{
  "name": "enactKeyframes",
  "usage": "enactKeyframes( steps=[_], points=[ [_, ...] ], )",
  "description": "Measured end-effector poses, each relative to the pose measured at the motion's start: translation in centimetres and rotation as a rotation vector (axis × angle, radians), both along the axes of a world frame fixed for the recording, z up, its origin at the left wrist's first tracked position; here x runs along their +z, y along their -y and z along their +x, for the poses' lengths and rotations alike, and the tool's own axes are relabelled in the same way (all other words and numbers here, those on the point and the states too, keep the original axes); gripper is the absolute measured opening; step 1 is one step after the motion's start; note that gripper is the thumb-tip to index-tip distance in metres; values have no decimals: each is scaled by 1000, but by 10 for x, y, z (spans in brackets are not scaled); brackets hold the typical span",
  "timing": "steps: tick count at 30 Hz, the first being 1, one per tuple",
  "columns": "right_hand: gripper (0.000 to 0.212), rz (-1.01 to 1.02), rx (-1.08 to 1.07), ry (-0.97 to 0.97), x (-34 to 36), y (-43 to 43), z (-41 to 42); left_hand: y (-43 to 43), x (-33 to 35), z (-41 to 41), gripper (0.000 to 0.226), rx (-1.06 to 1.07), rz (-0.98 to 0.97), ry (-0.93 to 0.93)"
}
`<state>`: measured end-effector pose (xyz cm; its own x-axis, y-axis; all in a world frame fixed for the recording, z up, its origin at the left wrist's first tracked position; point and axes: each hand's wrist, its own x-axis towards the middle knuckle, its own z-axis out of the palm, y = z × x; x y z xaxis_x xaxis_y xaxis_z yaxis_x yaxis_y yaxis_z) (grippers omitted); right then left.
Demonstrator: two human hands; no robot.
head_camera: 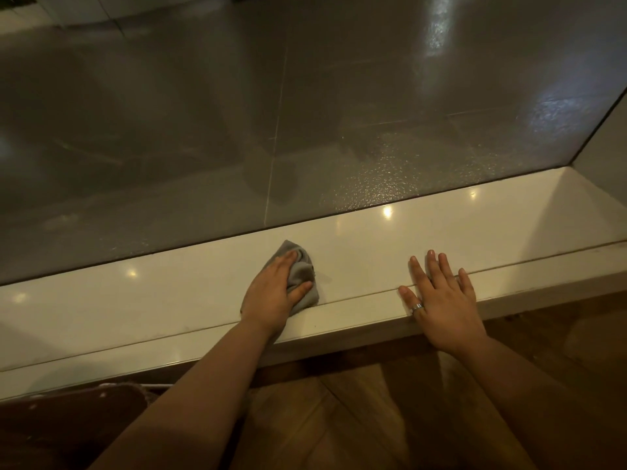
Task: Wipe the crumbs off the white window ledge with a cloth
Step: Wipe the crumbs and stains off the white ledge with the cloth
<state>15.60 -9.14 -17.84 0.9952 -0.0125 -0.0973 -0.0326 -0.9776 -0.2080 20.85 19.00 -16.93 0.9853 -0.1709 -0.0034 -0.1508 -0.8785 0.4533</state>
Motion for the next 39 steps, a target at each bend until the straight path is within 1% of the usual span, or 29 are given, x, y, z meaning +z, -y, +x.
enactKeyframes(
  steps=[4,10,12,14,19,23,27,31,33,36,39],
  points=[
    [98,-2,-3,4,-1,1,1,7,-1,3,41,71,-78,94],
    [91,-3,-10,13,-2,1,2,8,-3,20,25,-8,-151,159],
    [88,2,-11,22,-3,1,1,6,-7,22,27,-15,-183,150],
    [89,5,-11,31,-4,1,1,5,-8,23,37,-8,-209,153],
    [94,9,-14,34,-3,1,0,7,-5,20,45,13,-188,170],
    [89,2,-19,41,-4,1,1,8,-4,18,44,50,-143,130],
    [87,14,-18,40,-5,1,2,12,-1,10,39,73,-148,84],
    [82,0,-15,18,-3,2,2,16,2,-2,39,68,-168,51],
    [85,-4,-6,6,-3,1,2,17,3,-5,39,74,-173,46],
    [98,-3,9,-6,-2,2,3,19,5,-9,38,89,-172,29],
    [103,-6,16,-18,0,3,3,23,7,-13,38,101,-166,7]
  ],
)
